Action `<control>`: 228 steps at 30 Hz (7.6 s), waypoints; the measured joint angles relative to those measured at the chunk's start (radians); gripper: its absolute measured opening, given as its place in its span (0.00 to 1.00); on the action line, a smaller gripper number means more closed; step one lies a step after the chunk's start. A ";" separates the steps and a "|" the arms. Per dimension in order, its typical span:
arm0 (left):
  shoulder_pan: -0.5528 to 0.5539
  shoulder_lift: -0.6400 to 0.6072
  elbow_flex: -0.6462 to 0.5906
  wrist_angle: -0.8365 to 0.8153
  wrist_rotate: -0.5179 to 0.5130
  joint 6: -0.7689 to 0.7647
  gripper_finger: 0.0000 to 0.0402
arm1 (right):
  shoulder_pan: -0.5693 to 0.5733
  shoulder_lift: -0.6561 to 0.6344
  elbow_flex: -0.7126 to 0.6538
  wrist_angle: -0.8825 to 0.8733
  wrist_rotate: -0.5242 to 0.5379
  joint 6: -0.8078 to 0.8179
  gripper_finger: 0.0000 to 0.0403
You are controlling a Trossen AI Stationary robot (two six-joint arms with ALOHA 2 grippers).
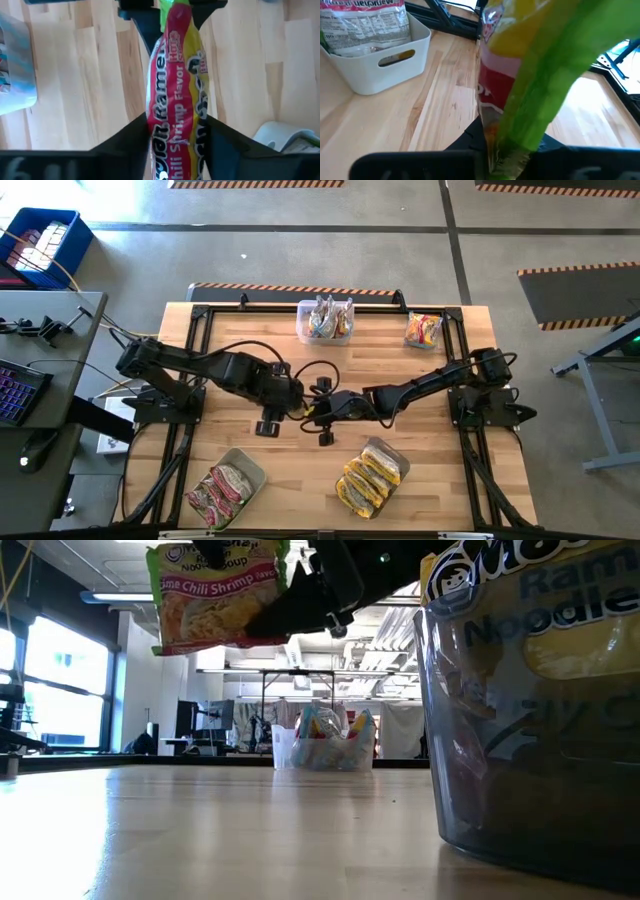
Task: Sort Maruchan noodles
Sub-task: Put the green noodle pack into the gray bin, then put the light blue noodle pack into the transparent bin
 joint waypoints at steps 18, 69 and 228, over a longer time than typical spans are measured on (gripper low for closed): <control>-0.153 -0.023 -0.018 -0.143 0.053 0.042 0.17 | 0.051 -0.092 0.000 -0.101 0.149 -0.021 0.40; -0.611 0.035 -0.281 0.052 0.016 -0.264 0.43 | 0.092 -0.124 0.000 -0.305 0.220 0.119 0.01; 0.147 -0.279 -1.200 1.762 0.027 0.028 0.27 | -0.205 -0.099 -0.410 -0.155 -0.045 0.523 0.00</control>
